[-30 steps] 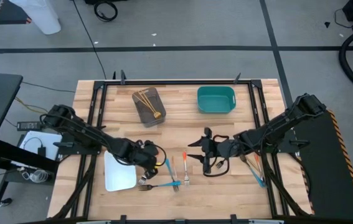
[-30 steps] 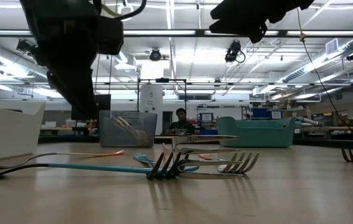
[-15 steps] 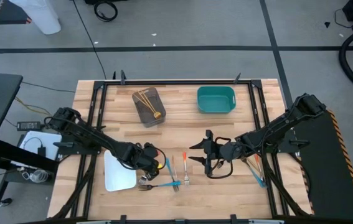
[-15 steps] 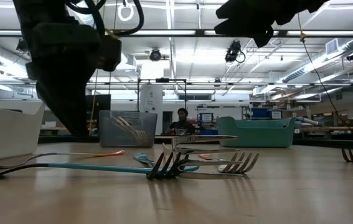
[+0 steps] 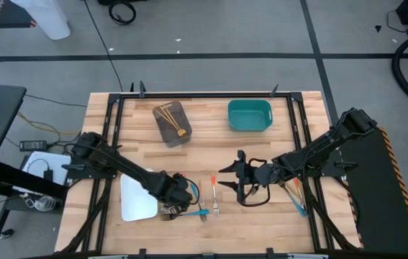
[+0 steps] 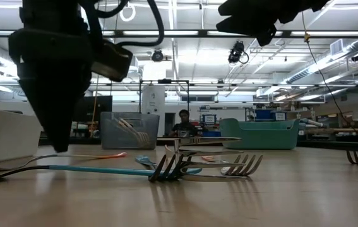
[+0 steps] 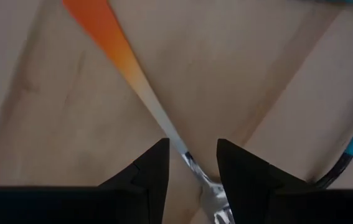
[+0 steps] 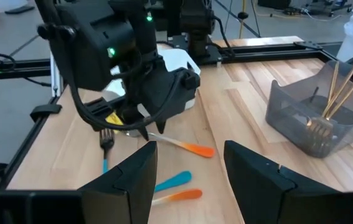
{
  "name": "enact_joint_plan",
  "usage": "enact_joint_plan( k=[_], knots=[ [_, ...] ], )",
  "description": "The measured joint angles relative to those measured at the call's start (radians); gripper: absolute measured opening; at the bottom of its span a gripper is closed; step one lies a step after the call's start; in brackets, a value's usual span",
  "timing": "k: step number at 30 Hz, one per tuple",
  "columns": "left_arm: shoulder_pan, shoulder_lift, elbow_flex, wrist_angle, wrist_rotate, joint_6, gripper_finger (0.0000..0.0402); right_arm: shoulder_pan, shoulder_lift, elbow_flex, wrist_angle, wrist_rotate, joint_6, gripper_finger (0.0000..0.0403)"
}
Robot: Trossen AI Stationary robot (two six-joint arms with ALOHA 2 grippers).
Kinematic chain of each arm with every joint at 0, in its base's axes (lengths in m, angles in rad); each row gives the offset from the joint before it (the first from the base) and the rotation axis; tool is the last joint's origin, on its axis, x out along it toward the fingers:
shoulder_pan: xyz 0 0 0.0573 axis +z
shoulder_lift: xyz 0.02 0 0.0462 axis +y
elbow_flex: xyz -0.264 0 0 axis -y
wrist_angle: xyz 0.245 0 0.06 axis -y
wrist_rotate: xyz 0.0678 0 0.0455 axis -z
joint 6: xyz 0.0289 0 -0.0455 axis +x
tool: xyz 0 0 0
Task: Sort silverware by color (type)
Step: Put the orange fork into the white bin
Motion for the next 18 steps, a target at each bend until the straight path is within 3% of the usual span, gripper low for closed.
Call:
enact_joint_plan(
  k=[10,18],
  knots=[
    [0.018,0.005,-0.002,-0.021,0.024,0.004,0.0142,0.01,0.0,0.0,0.012,-0.014,-0.001,0.0197],
    [0.03,-0.002,-0.071,0.037,0.055,0.019,0.0142,0.018,0.0,0.0,0.021,-0.013,-0.003,0.0197]
  ],
)
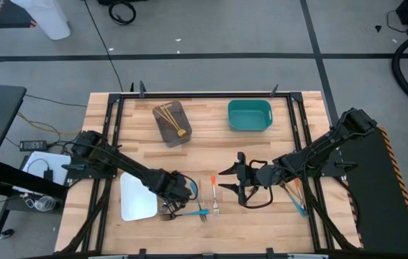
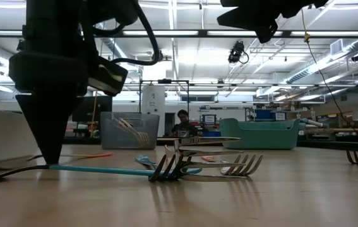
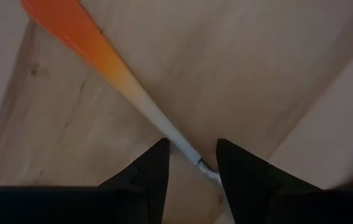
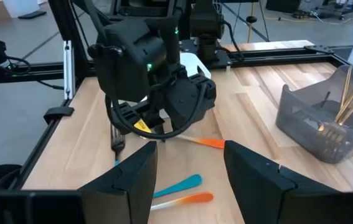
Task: Sort silverware by color (type)
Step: Put the orange fork into the white bin
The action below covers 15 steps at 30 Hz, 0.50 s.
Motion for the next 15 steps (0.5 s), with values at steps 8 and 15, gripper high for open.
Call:
enact_joint_plan(
  k=[8,15],
  knots=[
    [0.009,0.002,-0.002,0.003,0.005,0.013,0.0132,0.001,0.0,0.0,0.0,0.0,-0.001,0.0197],
    [0.009,0.003,-0.004,0.016,-0.026,0.009,0.0055,0.002,0.0,0.0,0.0,0.0,0.0,0.0197]
  ],
)
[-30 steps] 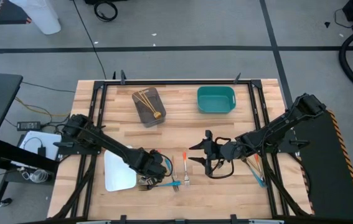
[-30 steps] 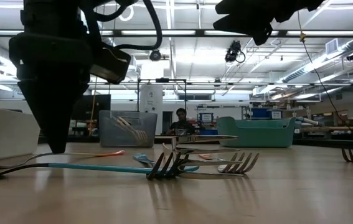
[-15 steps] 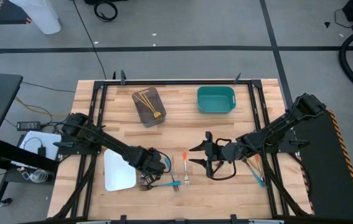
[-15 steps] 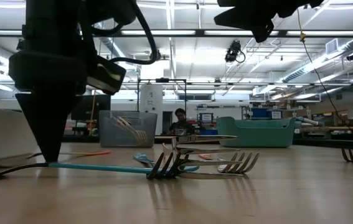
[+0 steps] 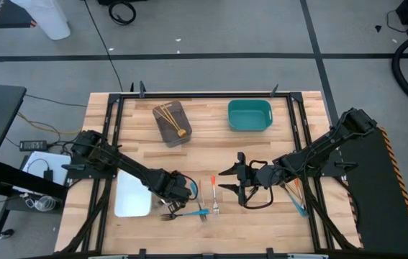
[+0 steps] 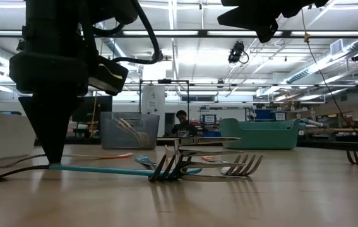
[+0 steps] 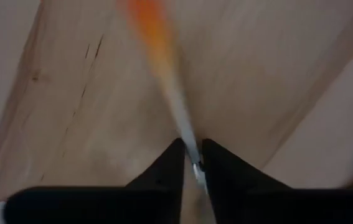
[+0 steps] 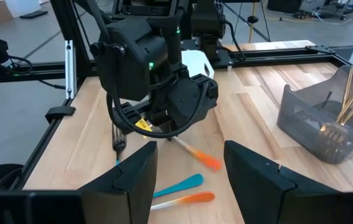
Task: Sort silverware by color (type)
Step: Put the orange fork into the white bin
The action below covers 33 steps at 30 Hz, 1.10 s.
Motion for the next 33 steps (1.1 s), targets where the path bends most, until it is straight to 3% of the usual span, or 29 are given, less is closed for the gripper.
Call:
enact_joint_plan(
  k=[5,11,20,26,33],
  knots=[
    [0.0,0.0,0.0,0.005,-0.013,-0.034,0.0018,0.0,0.0,0.0,0.0,0.0,-0.002,0.0197],
    [0.0,0.005,0.028,-0.015,-0.022,-0.053,0.002,0.0,0.0,0.0,0.0,0.0,-0.005,0.0197],
    [-0.001,-0.003,0.198,-0.106,-0.086,0.004,0.0018,0.017,-0.001,-0.013,0.009,0.005,-0.009,0.0197],
    [-0.015,-0.017,0.282,-0.287,-0.128,-0.016,0.0018,0.048,-0.001,-0.02,0.029,0.119,-0.085,0.0197],
    [-0.067,-0.066,0.309,-0.46,-0.157,-0.126,0.0019,0.03,-0.001,-0.021,0.053,0.126,-0.162,0.0197]
  ],
)
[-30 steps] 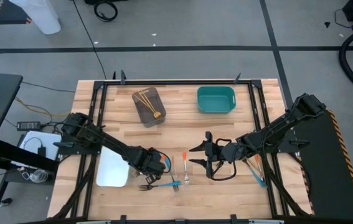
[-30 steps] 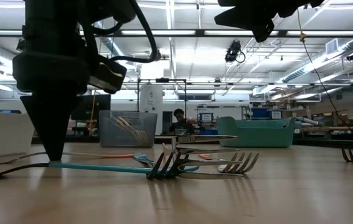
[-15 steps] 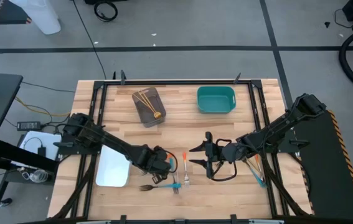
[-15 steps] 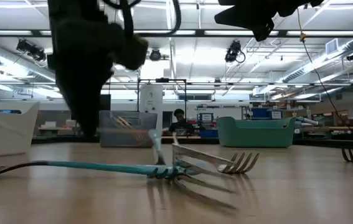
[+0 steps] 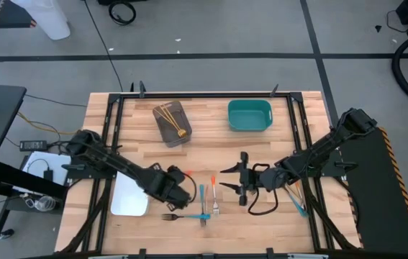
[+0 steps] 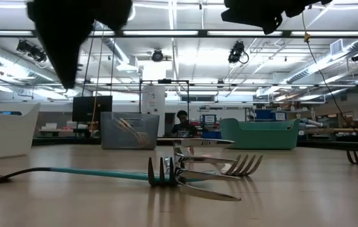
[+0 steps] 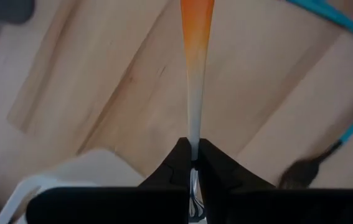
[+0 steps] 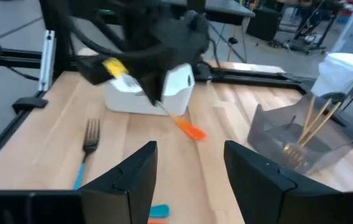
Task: Sort silverware by color (type)
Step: Put the orange fork into the white bin
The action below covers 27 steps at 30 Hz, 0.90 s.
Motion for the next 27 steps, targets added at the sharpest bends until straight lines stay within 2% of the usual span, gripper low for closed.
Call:
enact_joint_plan(
  k=[6,21,27],
  knots=[
    [-0.089,-0.03,0.0,-0.079,-0.052,-0.09,0.0019,-0.047,0.0,0.0,0.055,-0.025,-0.054,0.0197],
    [-0.317,-0.055,0.0,-0.266,-0.188,-0.242,0.0019,-0.078,0.0,0.0,0.037,-0.054,-0.046,0.0197],
    [-0.396,-0.059,0.0,-0.339,-0.313,-0.339,0.0019,-0.078,0.0,0.0,0.022,-0.054,-0.018,0.0197]
  ],
)
